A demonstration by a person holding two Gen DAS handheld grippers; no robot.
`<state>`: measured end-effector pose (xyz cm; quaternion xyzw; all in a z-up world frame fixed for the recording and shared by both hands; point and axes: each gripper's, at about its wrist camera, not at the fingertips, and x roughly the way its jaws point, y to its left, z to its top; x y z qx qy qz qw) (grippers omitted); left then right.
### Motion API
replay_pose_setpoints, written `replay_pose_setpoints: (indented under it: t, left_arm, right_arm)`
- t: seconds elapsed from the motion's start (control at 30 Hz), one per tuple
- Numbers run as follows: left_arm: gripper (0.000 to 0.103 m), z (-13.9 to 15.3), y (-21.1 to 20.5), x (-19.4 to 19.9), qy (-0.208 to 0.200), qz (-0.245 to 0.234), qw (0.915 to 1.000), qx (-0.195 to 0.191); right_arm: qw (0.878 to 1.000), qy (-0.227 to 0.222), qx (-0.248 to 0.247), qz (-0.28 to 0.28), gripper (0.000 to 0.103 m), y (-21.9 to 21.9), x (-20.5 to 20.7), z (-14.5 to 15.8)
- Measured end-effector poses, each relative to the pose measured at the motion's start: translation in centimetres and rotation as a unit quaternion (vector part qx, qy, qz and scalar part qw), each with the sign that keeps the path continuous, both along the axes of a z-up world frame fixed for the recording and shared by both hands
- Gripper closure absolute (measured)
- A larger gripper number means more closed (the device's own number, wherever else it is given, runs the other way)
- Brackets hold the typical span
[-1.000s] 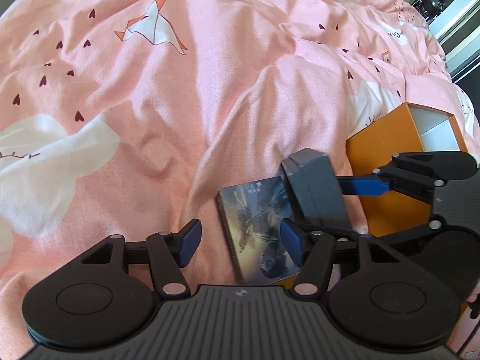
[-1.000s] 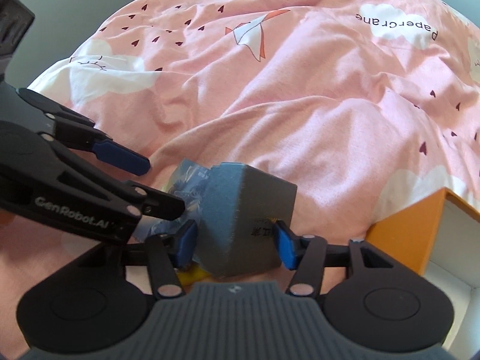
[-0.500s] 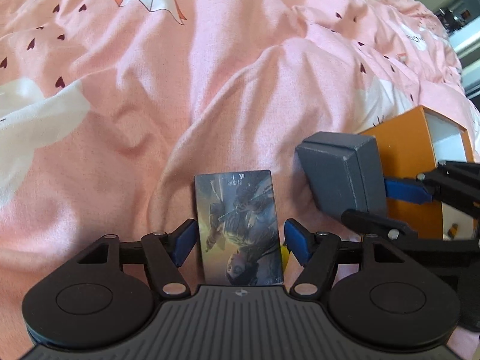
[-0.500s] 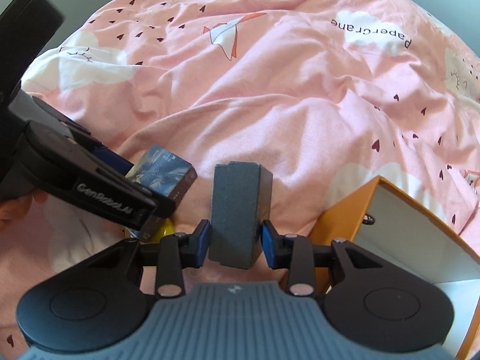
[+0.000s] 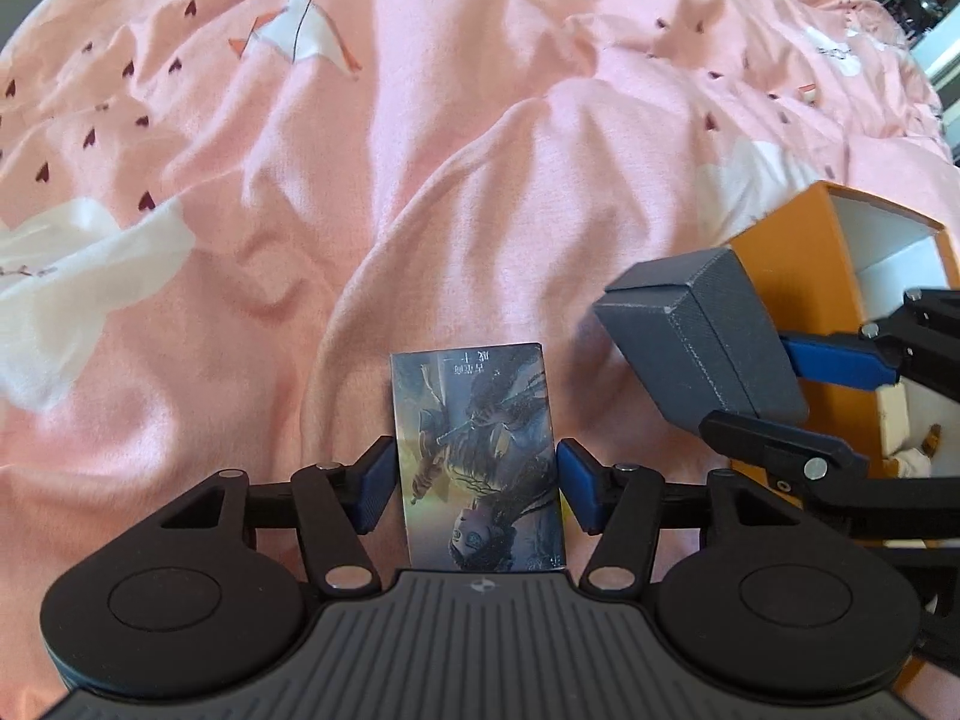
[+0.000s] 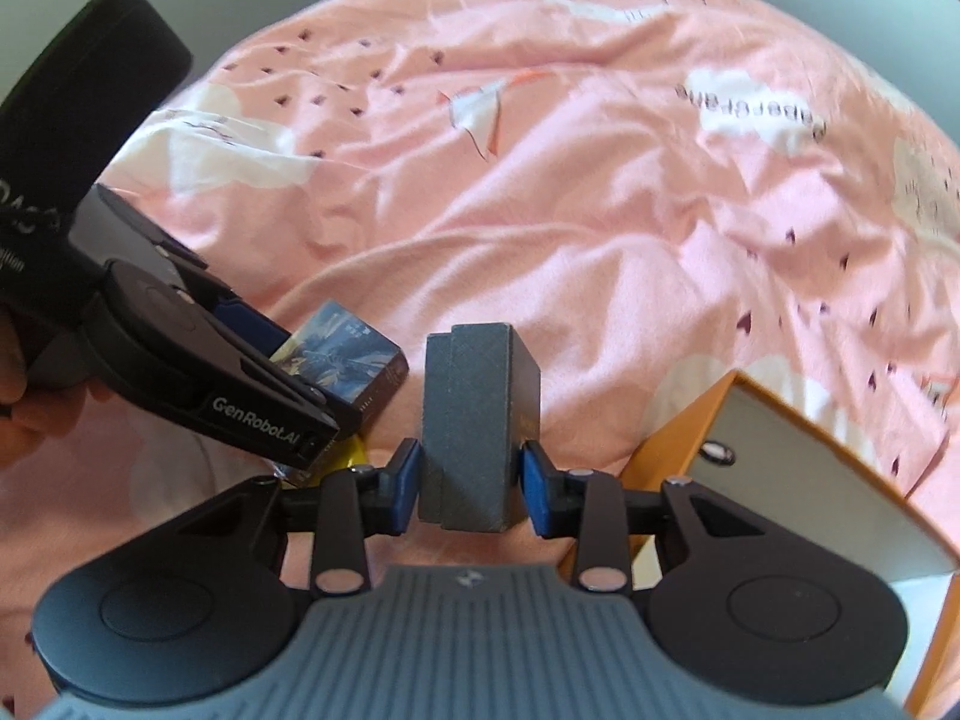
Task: Organize objects
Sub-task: 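Grasp the dark grey box with the right gripper while the left grasps the photo card, then carry the grey box with the right gripper while the left carries the photo card over the orange box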
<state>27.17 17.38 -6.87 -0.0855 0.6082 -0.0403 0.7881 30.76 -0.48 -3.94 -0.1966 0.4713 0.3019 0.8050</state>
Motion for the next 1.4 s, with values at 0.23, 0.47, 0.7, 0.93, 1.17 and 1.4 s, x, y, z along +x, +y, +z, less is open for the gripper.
replay_pose_setpoints:
  t: [0.23,0.47,0.7,0.93,1.17,1.4]
  left_arm:
    - [0.037,5.0,-1.5,-1.7,-0.041,-0.027,0.9988,0.000]
    - [0.037,10.2,-5.3,-2.7,-0.083,-0.060,0.9947,0.001]
    - [0.037,12.6,-10.4,-2.9,-0.098,-0.095,0.9904,-0.022]
    - [0.037,11.7,-16.6,-0.7,-0.081,-0.126,0.9879,-0.039]
    - [0.037,8.4,-20.4,2.7,-0.049,-0.120,0.9905,-0.045]
    - [0.037,5.1,-21.3,5.7,-0.017,-0.099,0.9938,-0.048]
  right_arm:
    - [0.996,-0.053,0.020,0.063,0.066,-1.3,-2.9,4.4]
    - [0.987,-0.120,-0.013,0.109,0.066,-4.5,-6.5,9.0]
    - [0.977,-0.148,-0.076,0.134,0.066,-10.3,-8.6,9.5]
    - [0.954,-0.174,-0.158,0.186,0.066,-15.3,-9.0,5.7]
    - [0.900,-0.217,-0.252,0.284,0.065,-17.1,-8.8,0.1]
    - [0.863,-0.223,-0.297,0.341,0.065,-18.0,-6.3,-4.0]
